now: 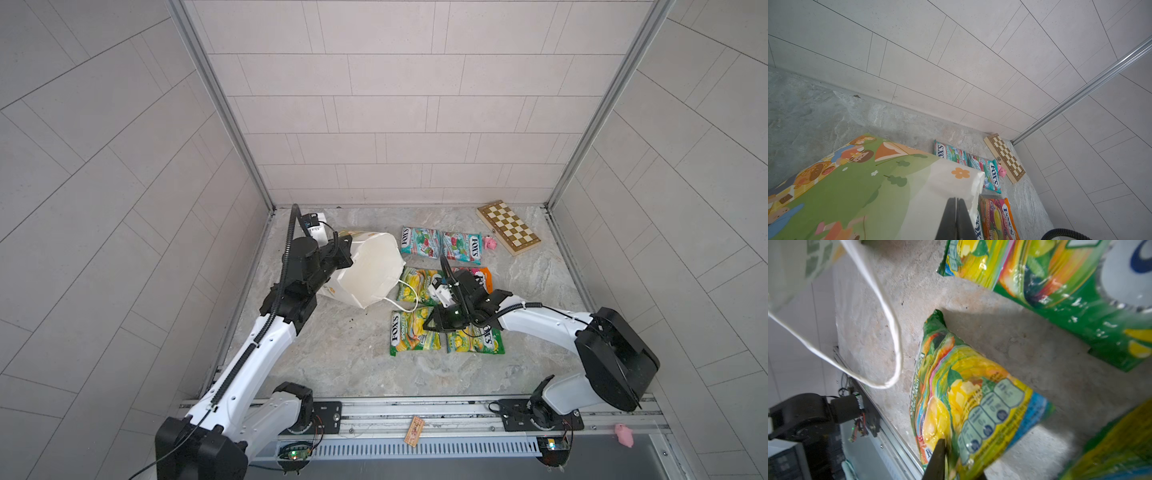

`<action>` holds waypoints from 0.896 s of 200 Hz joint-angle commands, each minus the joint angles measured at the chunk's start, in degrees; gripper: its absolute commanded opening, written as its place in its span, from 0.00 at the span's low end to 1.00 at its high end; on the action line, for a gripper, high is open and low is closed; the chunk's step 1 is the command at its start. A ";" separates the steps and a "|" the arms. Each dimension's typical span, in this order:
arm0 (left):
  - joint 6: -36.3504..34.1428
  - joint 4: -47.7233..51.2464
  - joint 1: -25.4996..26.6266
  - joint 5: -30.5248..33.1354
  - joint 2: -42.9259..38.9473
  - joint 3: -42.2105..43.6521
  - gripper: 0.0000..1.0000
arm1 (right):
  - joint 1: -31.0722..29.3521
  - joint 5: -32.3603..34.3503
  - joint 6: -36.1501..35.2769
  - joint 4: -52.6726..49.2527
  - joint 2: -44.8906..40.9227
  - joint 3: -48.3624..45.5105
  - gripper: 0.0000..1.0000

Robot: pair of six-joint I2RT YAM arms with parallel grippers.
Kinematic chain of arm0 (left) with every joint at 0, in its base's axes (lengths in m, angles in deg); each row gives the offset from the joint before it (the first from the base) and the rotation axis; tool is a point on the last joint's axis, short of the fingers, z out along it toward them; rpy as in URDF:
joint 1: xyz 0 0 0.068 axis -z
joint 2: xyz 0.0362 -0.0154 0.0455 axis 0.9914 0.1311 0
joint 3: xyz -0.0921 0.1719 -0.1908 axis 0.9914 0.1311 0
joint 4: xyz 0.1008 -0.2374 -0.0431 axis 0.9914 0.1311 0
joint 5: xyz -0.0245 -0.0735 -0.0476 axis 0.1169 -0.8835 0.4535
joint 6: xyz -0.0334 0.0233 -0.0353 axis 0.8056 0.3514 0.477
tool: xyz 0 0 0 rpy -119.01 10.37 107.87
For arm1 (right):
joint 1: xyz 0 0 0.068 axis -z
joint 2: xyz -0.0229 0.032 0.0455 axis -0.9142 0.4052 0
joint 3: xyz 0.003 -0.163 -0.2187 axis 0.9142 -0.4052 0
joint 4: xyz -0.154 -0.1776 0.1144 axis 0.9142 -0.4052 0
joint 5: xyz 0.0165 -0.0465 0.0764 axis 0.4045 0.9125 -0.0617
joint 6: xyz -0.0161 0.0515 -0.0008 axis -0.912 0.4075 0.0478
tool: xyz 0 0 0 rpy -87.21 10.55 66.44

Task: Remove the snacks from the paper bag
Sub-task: 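Carry the green packet beside the other green packet nearer the robot and lower it, then open the right gripper and release the green packet on the table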

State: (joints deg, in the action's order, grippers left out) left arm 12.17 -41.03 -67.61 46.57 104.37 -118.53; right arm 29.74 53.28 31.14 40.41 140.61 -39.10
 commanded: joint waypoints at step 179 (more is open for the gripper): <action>1.20 -1.46 -0.39 -4.30 -0.67 -2.11 0.00 | 0.04 21.91 -6.39 -12.63 -11.85 1.50 0.61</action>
State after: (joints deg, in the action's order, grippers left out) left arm 12.39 -41.09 -67.63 44.65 104.37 -118.62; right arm 29.17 69.21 24.67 30.46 131.87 -38.25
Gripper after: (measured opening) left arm 0.057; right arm 0.607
